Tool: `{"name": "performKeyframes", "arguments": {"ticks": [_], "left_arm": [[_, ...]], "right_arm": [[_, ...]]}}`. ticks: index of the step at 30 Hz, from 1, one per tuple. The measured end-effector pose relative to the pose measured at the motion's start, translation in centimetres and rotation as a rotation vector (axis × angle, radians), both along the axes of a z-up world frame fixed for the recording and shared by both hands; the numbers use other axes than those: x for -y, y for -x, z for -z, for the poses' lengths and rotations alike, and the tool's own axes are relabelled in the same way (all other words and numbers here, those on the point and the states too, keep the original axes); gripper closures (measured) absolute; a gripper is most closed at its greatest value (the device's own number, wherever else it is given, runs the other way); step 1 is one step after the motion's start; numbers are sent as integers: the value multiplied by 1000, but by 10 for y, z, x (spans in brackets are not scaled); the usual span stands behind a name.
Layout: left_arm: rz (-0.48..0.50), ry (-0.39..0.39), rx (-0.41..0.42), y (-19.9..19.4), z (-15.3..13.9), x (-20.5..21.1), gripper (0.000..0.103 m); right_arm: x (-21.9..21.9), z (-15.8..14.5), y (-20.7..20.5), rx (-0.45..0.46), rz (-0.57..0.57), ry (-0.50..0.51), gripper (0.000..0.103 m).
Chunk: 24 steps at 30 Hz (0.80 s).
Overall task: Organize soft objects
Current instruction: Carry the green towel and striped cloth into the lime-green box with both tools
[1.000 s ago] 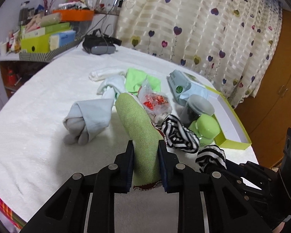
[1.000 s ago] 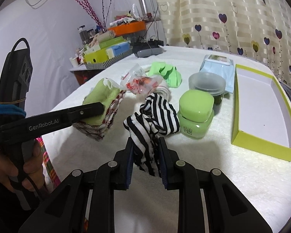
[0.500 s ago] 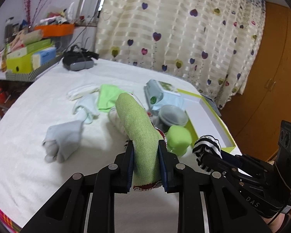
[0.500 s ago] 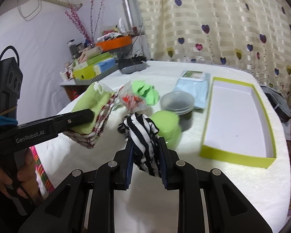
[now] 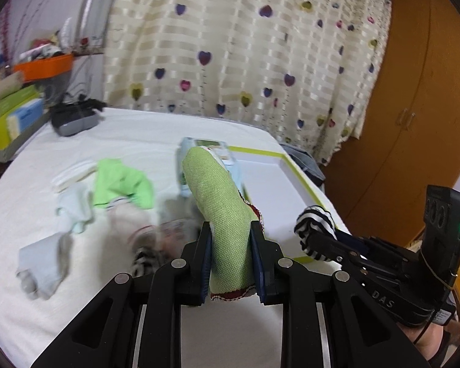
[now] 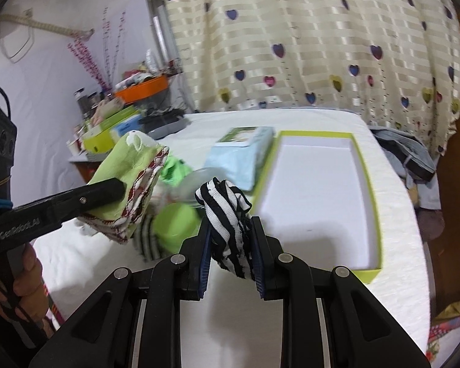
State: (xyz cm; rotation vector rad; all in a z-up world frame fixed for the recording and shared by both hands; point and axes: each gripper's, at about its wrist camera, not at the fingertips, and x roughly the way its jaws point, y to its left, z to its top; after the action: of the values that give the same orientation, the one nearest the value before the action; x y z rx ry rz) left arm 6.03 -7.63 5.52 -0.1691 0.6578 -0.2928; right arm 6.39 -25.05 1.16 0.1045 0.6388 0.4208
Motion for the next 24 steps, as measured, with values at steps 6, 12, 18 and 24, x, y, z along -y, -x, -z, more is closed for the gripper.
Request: {"name": "performKeyframes", "arguments": {"ticks": [6,12,18,24], "left_arm": [[81,-5,-28,-27,8,38,81],[140,-19,-67,-52,21,69,81],[177,-26,-101,-73,34,90,81],[202,-28,-155,-92,53,103,79]], "right_arm": [[24,5,-20,-24,53,7,78],[41,14,-42,-54,105,23,78],[52,27,-62,-104,129,35,78],[52,43,-74,-161,129,86,74]]}}
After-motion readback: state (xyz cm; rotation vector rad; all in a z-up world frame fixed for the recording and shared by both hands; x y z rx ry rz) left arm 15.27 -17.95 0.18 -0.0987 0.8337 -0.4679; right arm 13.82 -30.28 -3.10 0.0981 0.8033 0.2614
